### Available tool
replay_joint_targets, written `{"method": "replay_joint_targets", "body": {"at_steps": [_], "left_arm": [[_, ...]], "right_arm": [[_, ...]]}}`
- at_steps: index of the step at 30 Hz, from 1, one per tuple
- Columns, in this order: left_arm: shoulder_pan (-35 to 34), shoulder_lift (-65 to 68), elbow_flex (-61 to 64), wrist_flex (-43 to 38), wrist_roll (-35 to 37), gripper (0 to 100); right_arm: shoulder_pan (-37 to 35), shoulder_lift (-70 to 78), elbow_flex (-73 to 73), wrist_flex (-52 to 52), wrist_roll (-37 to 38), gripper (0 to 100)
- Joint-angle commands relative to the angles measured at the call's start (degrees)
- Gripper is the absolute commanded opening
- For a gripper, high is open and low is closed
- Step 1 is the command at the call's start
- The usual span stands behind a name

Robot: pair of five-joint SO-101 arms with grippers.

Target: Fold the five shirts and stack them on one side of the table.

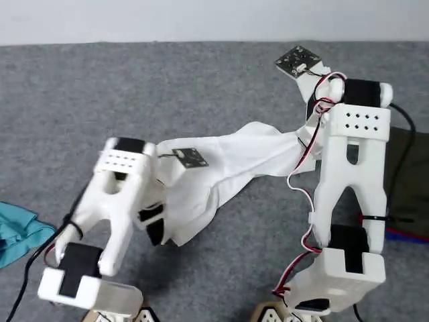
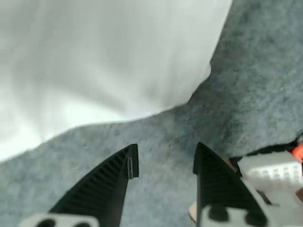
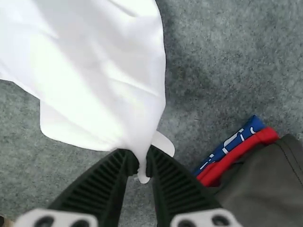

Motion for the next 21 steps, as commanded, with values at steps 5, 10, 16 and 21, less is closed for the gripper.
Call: {"method": "replay_joint_targets", "body": {"at_steps": [5,10,16,21], "left_arm": [[3.08,7.03,0.40,-11.08,6.51,20],[2.81,13.27,-1.63,-11.34,8.00,20],[2.37,18.11,-3.47,-11.78,10.81,11],[2.37,18.64,-3.30,-10.81,5.98,1]], "right_arm": [[0.57,-0.40,-0.62,-0.66,0.18,1.0],[0.66,-0.75,-0.62,-0.40,0.18,1.0],[0.75,-0.92,-0.70,-0.31,0.18,1.0],[1.63,-1.10,-1.05,1.01,0.26,1.0]]}}
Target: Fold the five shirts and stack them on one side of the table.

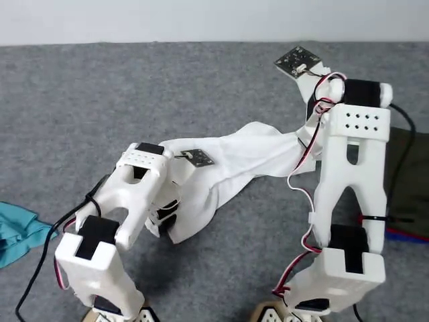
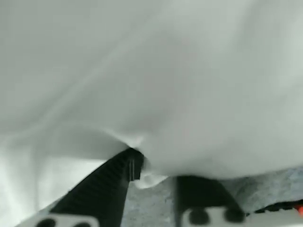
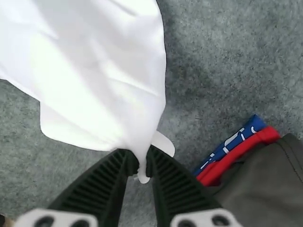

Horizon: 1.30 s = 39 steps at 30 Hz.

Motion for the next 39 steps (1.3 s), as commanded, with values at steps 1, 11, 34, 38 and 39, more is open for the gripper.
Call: {"method": "replay_joint_targets", "body": {"at_steps": [1,11,34,38,39], "left_arm": [[-0.62,1.14,-0.13,1.05,-4.04,1],[-5.89,-20.13,-16.92,19.69,-8.00,1],[-18.55,-43.43,-62.64,-2.46,-4.40,1],[-18.29,-45.71,-65.80,-5.10,-4.57,1],[-18.29,-46.33,-66.15,-5.19,-4.66,1]], "right_arm": [[1.63,-1.54,-1.05,0.92,0.26,1.0],[1.36,-12.62,-1.05,0.92,2.90,1.0],[1.19,-40.75,-0.97,-14.55,9.85,1.0],[1.10,-41.45,-0.79,-13.85,9.67,1.0],[1.10,-41.45,-0.79,-13.85,9.67,1.0]]}}
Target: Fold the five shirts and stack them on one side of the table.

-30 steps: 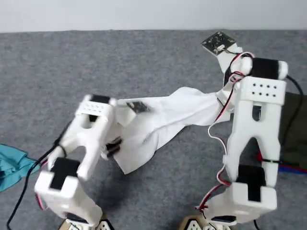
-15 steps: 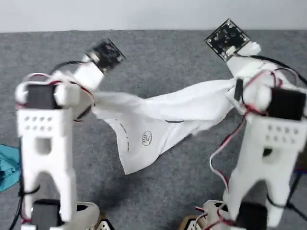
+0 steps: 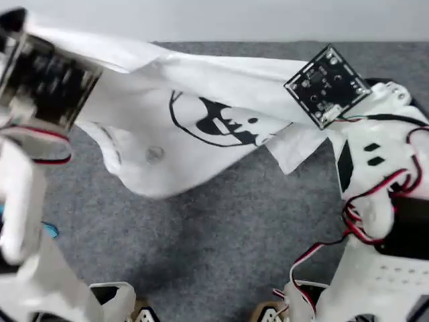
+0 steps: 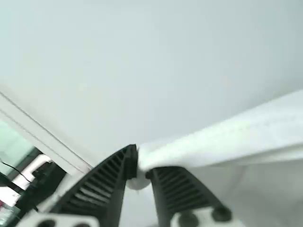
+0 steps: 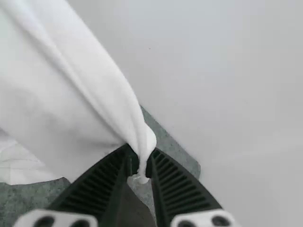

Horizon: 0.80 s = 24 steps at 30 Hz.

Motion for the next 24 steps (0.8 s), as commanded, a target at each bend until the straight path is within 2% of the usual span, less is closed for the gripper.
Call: {"method": "replay_joint_targets", "body": {"at_steps": [1,6,14,17,24], "left_arm": [[-0.62,-2.90,-3.12,-2.73,0.53,1],[-0.79,-4.13,-2.77,0.35,0.18,1],[-0.53,-4.22,-0.31,16.70,-7.12,1],[-0.53,-4.40,4.09,23.03,-9.14,1],[-0.62,-4.48,23.16,23.38,-9.49,1]], "right_arm": [[-0.04,-1.01,-0.88,-0.84,0.18,1.0],[-0.31,-0.92,-0.79,1.89,0.18,1.0],[-10.07,1.63,7.03,13.32,0.09,1.0],[-12.70,2.51,14.68,13.23,0.00,1.0],[-17.36,7.16,32.18,8.92,-2.81,1.0]]}}
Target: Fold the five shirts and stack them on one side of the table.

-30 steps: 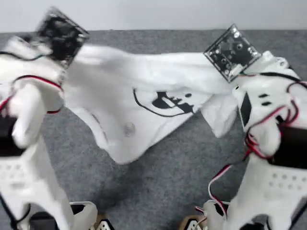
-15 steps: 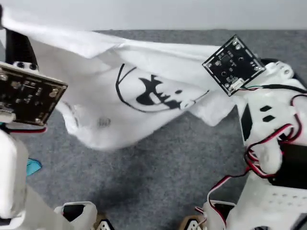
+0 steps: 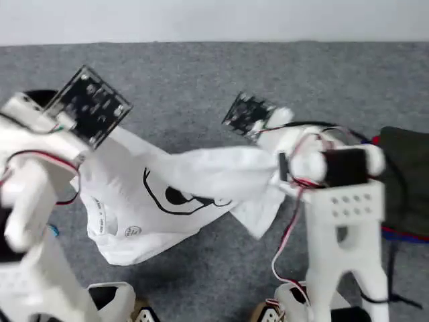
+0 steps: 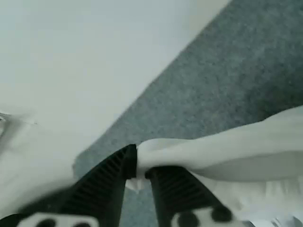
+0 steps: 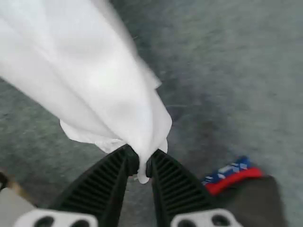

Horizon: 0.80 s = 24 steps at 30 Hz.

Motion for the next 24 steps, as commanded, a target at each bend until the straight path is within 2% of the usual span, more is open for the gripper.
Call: {"method": "replay_joint_targets", "body": {"at_steps": [1,5,12,16,18,21,24], "left_arm": [[0.18,-0.44,9.54,0.88,-0.35,1],[0.26,-0.18,24.92,-2.99,-0.44,1],[0.26,-0.62,51.30,-21.01,-0.35,1],[0.09,-0.26,57.80,-28.66,-0.26,1],[0.00,-0.26,59.47,-31.12,-0.26,1],[0.00,-0.18,61.41,-33.32,-0.26,1],[0.00,-0.18,63.08,-34.55,-0.26,1]], "right_arm": [[-0.92,2.24,5.98,-4.79,-2.64,1.0],[-0.92,7.34,12.84,-12.97,-3.69,1.0],[-0.66,19.03,15.38,-24.04,-3.69,1.3],[-0.57,24.66,15.38,-31.25,-3.69,2.0],[-0.48,26.07,14.77,-33.10,-3.69,5.5],[-0.04,26.15,11.96,-32.57,-8.00,13.9],[0.04,26.15,6.07,-26.15,-12.48,19.5]]}}
